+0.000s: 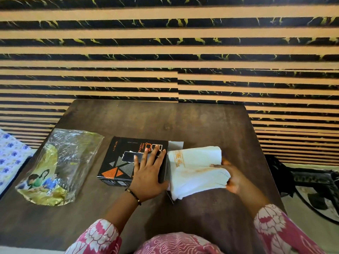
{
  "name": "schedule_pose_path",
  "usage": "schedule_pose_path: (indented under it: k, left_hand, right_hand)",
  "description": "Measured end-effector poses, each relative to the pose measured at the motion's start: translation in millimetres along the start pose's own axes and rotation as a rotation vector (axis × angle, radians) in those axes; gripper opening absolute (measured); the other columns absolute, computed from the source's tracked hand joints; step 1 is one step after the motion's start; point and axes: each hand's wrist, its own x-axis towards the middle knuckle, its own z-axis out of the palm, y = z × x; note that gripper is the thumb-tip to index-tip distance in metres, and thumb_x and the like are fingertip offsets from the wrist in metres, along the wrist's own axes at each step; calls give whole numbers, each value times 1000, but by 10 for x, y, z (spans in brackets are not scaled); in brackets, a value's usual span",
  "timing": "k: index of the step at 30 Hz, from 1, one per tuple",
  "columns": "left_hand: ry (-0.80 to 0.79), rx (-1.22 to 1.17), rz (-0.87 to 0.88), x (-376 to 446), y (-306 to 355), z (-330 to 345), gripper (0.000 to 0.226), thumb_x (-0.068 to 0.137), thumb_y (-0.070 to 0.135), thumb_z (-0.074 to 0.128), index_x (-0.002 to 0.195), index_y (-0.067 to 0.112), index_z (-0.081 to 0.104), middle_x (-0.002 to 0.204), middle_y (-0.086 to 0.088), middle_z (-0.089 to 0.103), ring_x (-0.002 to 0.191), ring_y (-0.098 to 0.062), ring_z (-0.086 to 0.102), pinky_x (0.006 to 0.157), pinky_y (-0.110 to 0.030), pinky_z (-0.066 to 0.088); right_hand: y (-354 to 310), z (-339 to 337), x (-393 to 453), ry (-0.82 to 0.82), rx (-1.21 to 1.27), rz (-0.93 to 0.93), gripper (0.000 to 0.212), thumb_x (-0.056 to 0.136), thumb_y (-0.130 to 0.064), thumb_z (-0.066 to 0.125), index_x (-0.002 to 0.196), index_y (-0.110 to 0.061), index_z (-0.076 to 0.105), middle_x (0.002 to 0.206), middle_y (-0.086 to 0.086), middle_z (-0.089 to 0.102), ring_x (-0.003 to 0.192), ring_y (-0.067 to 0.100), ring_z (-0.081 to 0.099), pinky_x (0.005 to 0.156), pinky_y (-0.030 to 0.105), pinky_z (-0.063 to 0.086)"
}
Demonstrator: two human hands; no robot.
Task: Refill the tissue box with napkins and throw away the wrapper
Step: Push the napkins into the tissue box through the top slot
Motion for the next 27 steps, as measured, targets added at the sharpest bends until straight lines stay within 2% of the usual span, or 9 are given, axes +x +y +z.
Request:
schedule_pose_path:
  k: [3,6,10,14,16,20,23,25,27]
  left_hand:
    - [11,-2,22,-19,-8,1,96,62,61,42,144,37,-2,156,3,-10,138,-21,-24,107,-51,-18]
    - [36,-32,8,-22,24,-11,94,64,47,51,144,37,3,157,0,-5,142,-27,-17,107,-52,-17]
    - [9,-12,-20,-14,40,-29,95,65,49,48,144,37,-3,157,0,-8,142,-28,-17,106,-50,-19]
    - [4,-49,-36,-23,59,-39,95,63,47,50,144,37,1,157,0,-5,142,-29,-16,109,-55,-15]
    - [-14,-27,-25,-32,55,-31,94,64,47,49,143,42,-1,157,0,-6,142,-30,-17,108,-60,-12]
    - [-30,-16,26,-25,53,-32,84,65,44,50,136,56,7,157,3,-9,140,-36,-20,104,-66,-12]
    - [-64,-7,55,-33,73,-56,66,66,40,50,127,58,32,156,8,-8,138,-39,-23,102,-70,-13]
    - [-73,-8,58,-41,79,-62,56,69,40,51,122,55,42,156,9,-4,138,-39,-25,102,-71,-14]
    - [-59,-22,53,-40,74,-57,57,72,36,57,124,52,41,156,8,-2,138,-38,-24,102,-70,-15]
  right_hand:
    - [-73,30,70,19,26,9,34,90,2,44,115,-19,53,88,9,68,63,19,70,50,31,58]
    - [-27,51,144,116,181,81,18,94,-19,43,99,-19,60,67,5,73,55,19,69,46,29,57]
    - [92,111,172,81,331,107,22,94,-26,43,90,-13,61,61,6,72,52,20,69,44,30,57]
    - [189,89,139,16,205,5,26,97,-10,30,108,-5,53,78,8,69,68,24,66,45,24,56]
    - [259,60,161,32,43,-110,37,90,5,42,126,-3,46,94,8,67,79,21,68,57,25,58]
    - [327,71,165,17,-104,-208,47,84,10,50,127,-10,49,107,12,65,86,19,70,65,30,59]
    - [282,136,139,39,-121,-226,34,88,6,46,116,-10,55,95,10,70,84,26,69,62,29,58]
    - [248,177,145,65,-3,-158,30,91,6,37,99,-15,57,69,-3,73,63,13,70,52,22,57]
    - [215,206,185,127,158,-39,31,95,0,31,87,-20,54,51,-10,69,45,7,65,41,21,53]
